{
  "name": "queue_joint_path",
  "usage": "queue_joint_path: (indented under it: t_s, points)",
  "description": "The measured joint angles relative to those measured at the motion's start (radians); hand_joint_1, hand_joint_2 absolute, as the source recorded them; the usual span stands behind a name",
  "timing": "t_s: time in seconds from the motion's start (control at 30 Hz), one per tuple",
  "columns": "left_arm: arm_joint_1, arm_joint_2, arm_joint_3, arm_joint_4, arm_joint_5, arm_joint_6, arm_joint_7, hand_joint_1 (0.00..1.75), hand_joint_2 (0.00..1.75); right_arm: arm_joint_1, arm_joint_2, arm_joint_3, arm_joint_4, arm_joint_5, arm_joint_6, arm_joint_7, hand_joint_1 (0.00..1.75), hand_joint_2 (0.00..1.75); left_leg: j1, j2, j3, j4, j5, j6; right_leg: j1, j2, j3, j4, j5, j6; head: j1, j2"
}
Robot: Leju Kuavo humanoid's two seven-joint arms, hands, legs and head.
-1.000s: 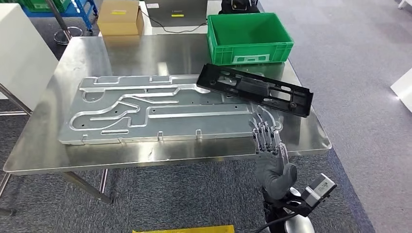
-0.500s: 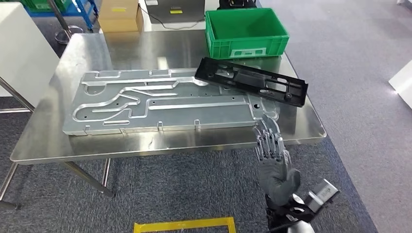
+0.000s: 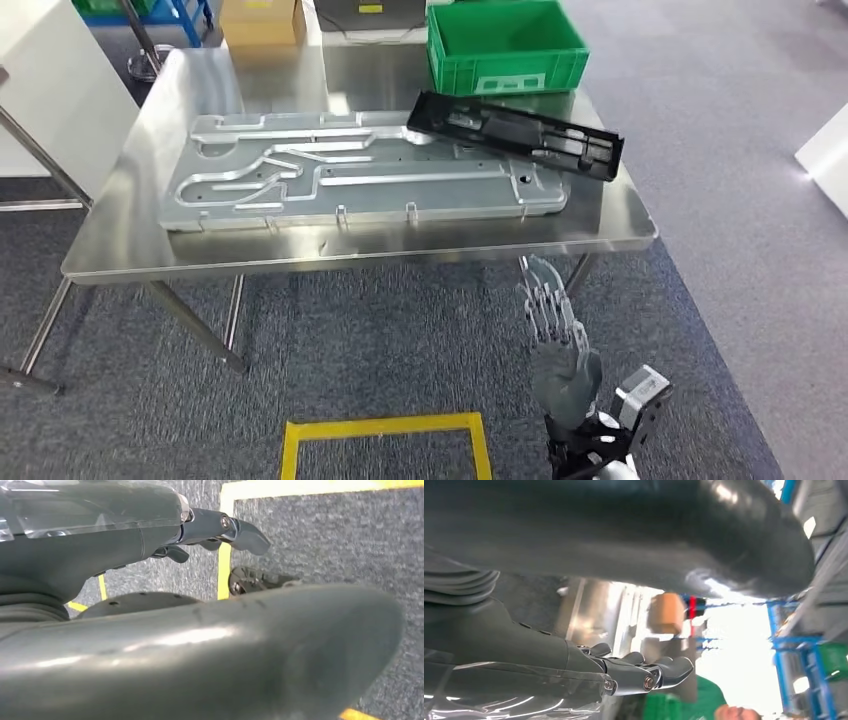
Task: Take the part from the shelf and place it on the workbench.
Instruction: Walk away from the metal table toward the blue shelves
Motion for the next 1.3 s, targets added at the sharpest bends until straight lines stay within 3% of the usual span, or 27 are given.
queue_joint_path:
  t_s: [0.03,0.07,0.13,0.17,0.2,0.27,0.3,0.33,0.4,0.47,0.53,0.6,0.67,0.7,0.73,0.77,0.8,0.83,0.9,0.97,1.03,1.07,1.17,1.2,1.23,1.27,1.3]
  points:
    - [0.000,0.001,0.000,0.000,0.001,0.001,-0.001,0.00,0.00,0.000,-0.001,-0.007,0.015,-0.002,-0.004,0.004,0.00,0.00,0.001,0.003,-0.010,-0.001,0.011,0.009,-0.002,0.002,-0.007,0.014,-0.024,0.006,0.000,0.000]
    - [-0.001,0.001,0.000,0.000,0.001,0.002,-0.003,0.00,0.00,0.001,-0.003,-0.014,0.030,-0.003,-0.009,0.006,0.00,0.00,0.002,0.005,-0.023,-0.002,0.024,0.017,-0.004,0.004,-0.018,0.045,-0.067,0.011,0.001,0.000]
    - [-0.002,0.003,0.000,0.000,0.001,0.001,-0.010,0.00,0.00,0.001,-0.004,-0.030,0.060,-0.009,-0.021,0.007,0.00,0.00,0.001,0.007,-0.052,-0.001,0.048,0.025,-0.007,0.005,-0.041,0.152,-0.179,0.019,0.002,0.000]
    - [-0.002,0.004,0.000,0.000,0.001,0.000,-0.013,0.00,0.00,0.001,-0.004,-0.039,0.076,-0.012,-0.027,0.008,0.00,0.00,0.001,0.008,-0.068,0.000,0.060,0.025,-0.008,0.005,-0.048,0.209,-0.212,0.022,0.002,0.000]
    - [-0.002,0.006,0.000,0.000,0.000,-0.002,-0.015,0.00,0.00,0.002,-0.005,-0.049,0.094,-0.015,-0.035,0.009,0.00,0.00,0.000,0.008,-0.084,0.002,0.072,0.025,-0.008,0.005,-0.046,0.251,-0.219,0.024,0.002,0.000]
    - [-0.002,0.011,-0.001,0.000,-0.001,-0.005,-0.017,0.00,0.00,0.004,-0.005,-0.066,0.124,-0.017,-0.047,0.014,0.00,0.00,-0.002,0.008,-0.119,0.009,0.094,0.021,-0.008,0.006,-0.003,0.251,-0.170,0.021,0.002,0.000]
    - [-0.002,0.013,-0.001,0.000,-0.001,-0.005,-0.017,0.00,0.00,0.003,-0.005,-0.075,0.141,-0.015,-0.052,0.016,0.00,0.00,-0.003,0.008,-0.133,0.012,0.103,0.019,-0.007,0.006,0.044,0.201,-0.142,0.016,0.002,0.000]
    - [-0.002,0.014,-0.001,0.000,-0.001,-0.004,-0.017,0.00,0.00,0.000,-0.004,-0.085,0.161,-0.013,-0.056,0.018,0.00,0.00,-0.004,0.007,-0.145,0.015,0.112,0.015,-0.005,0.007,0.100,0.128,-0.135,0.009,0.002,0.000]
    - [-0.002,0.017,-0.001,0.000,0.000,-0.001,-0.018,0.00,0.00,-0.016,-0.004,-0.106,0.213,-0.007,-0.060,0.018,0.00,0.00,-0.006,0.007,-0.155,0.015,0.129,0.006,0.001,0.010,0.190,-0.007,-0.154,-0.004,0.001,0.000]
    - [-0.002,0.021,-0.001,0.000,0.002,0.008,-0.017,0.00,0.00,-0.041,-0.004,-0.127,0.286,0.001,-0.063,0.008,0.00,0.00,-0.003,0.008,-0.156,0.007,0.148,-0.007,0.008,0.010,0.211,-0.055,-0.161,-0.013,0.002,0.000]
    - [0.000,0.028,-0.001,0.000,0.003,0.018,-0.017,0.00,0.00,-0.069,-0.003,-0.151,0.383,0.012,-0.072,-0.009,0.00,0.00,0.000,0.007,-0.163,0.014,0.140,-0.019,0.006,0.006,0.197,-0.062,-0.138,-0.025,0.004,0.000]
    - [0.004,0.036,-0.001,0.000,0.003,0.023,-0.017,0.00,0.00,-0.100,-0.003,-0.177,0.482,0.023,-0.089,-0.029,0.00,0.00,0.001,0.005,-0.189,0.080,0.058,-0.025,0.002,0.001,0.171,-0.067,-0.111,-0.039,0.001,0.000]
    - [0.005,0.043,-0.001,0.000,0.002,0.026,-0.017,0.00,0.00,-0.129,-0.003,-0.211,0.587,0.040,-0.125,-0.049,0.00,0.00,0.002,0.004,-0.217,0.202,-0.039,-0.030,0.004,-0.001,0.136,-0.062,-0.087,-0.044,-0.001,0.000]
    - [0.005,0.047,-0.001,0.000,0.002,0.027,-0.018,0.00,0.00,-0.142,-0.003,-0.231,0.641,0.054,-0.149,-0.059,0.00,0.00,0.002,0.004,-0.223,0.258,-0.056,-0.032,0.005,-0.002,0.118,-0.058,-0.076,-0.044,-0.001,0.000]
    - [0.006,0.051,-0.001,0.000,0.002,0.027,-0.018,0.00,0.00,-0.156,-0.004,-0.253,0.697,0.070,-0.172,-0.070,0.00,0.00,0.002,0.004,-0.218,0.291,-0.048,-0.033,0.006,-0.003,0.098,-0.053,-0.065,-0.043,-0.001,0.000]
    - [0.006,0.055,-0.001,0.000,0.002,0.027,-0.018,0.00,0.00,-0.169,-0.004,-0.273,0.749,0.085,-0.191,-0.080,0.00,0.00,0.002,0.004,-0.200,0.296,-0.019,-0.034,0.006,-0.004,0.078,-0.046,-0.055,-0.041,-0.001,0.000]
    - [0.005,0.058,-0.001,0.000,0.002,0.027,-0.019,0.00,0.00,-0.181,-0.005,-0.292,0.799,0.102,-0.209,-0.088,0.00,0.00,0.002,0.004,-0.165,0.267,0.014,-0.033,0.006,-0.005,0.058,-0.038,-0.046,-0.038,-0.001,0.000]
    - [0.005,0.062,-0.001,0.000,0.002,0.027,-0.020,0.00,0.00,-0.193,-0.006,-0.310,0.847,0.117,-0.225,-0.094,0.00,0.00,0.002,0.004,-0.115,0.207,0.028,-0.031,0.005,-0.005,0.040,-0.028,-0.038,-0.035,-0.002,0.000]
    - [0.002,0.069,-0.001,0.000,0.003,0.026,-0.026,0.00,0.00,-0.217,-0.012,-0.343,0.935,0.141,-0.251,-0.093,0.00,0.00,-0.001,0.003,-0.014,0.062,0.005,-0.021,0.007,-0.004,0.016,-0.010,-0.024,-0.025,-0.001,0.000]
    - [-0.001,0.074,-0.001,0.000,0.003,0.021,-0.033,0.00,0.00,-0.239,-0.020,-0.376,1.015,0.156,-0.276,-0.080,0.00,0.00,-0.007,0.003,0.024,-0.007,-0.023,-0.006,0.007,-0.005,0.010,-0.005,-0.009,-0.013,-0.001,0.000]
    - [-0.002,0.075,-0.002,0.000,0.003,0.016,-0.037,0.00,0.00,-0.255,-0.033,-0.410,1.095,0.173,-0.310,-0.061,0.00,0.00,-0.005,0.005,0.011,-0.011,-0.007,0.012,0.004,-0.003,0.004,-0.002,-0.008,0.000,-0.002,0.000]
    - [-0.003,0.075,-0.003,0.000,0.002,0.014,-0.037,0.00,0.00,-0.261,-0.041,-0.426,1.132,0.180,-0.327,-0.050,0.00,0.00,-0.003,0.007,0.000,-0.012,0.005,0.021,0.002,-0.001,-0.004,0.015,-0.034,0.005,-0.002,0.000]
    - [-0.003,0.077,-0.008,0.000,0.001,0.008,-0.039,0.00,0.00,-0.271,-0.070,-0.473,1.223,0.186,-0.360,-0.018,0.00,0.00,-0.002,0.009,-0.043,-0.013,0.044,0.034,-0.005,0.006,-0.047,0.167,-0.183,0.019,0.001,0.000]
    - [-0.003,0.078,-0.011,0.000,0.001,0.005,-0.041,0.00,0.00,-0.272,-0.078,-0.487,1.246,0.186,-0.366,-0.009,0.00,0.00,-0.003,0.009,-0.059,-0.012,0.057,0.034,-0.007,0.006,-0.057,0.228,-0.210,0.023,0.001,0.000]
    - [-0.003,0.079,-0.013,0.000,0.000,0.002,-0.043,0.00,0.00,-0.272,-0.085,-0.499,1.268,0.186,-0.369,0.000,0.00,0.00,-0.003,0.009,-0.075,-0.010,0.069,0.032,-0.008,0.006,-0.058,0.270,-0.209,0.026,0.000,0.000]
    - [-0.003,0.081,-0.016,0.000,-0.001,-0.002,-0.045,0.00,0.00,-0.270,-0.091,-0.510,1.289,0.185,-0.373,0.008,0.00,0.00,-0.003,0.009,-0.092,-0.008,0.080,0.030,-0.010,0.006,-0.043,0.281,-0.187,0.027,0.000,0.000]
    - [-0.003,0.082,-0.019,0.000,-0.003,-0.005,-0.046,0.00,0.00,-0.268,-0.096,-0.522,1.307,0.185,-0.375,0.017,0.00,0.00,-0.003,0.010,-0.108,-0.006,0.090,0.027,-0.012,0.006,-0.009,0.257,-0.156,0.028,0.000,0.000]
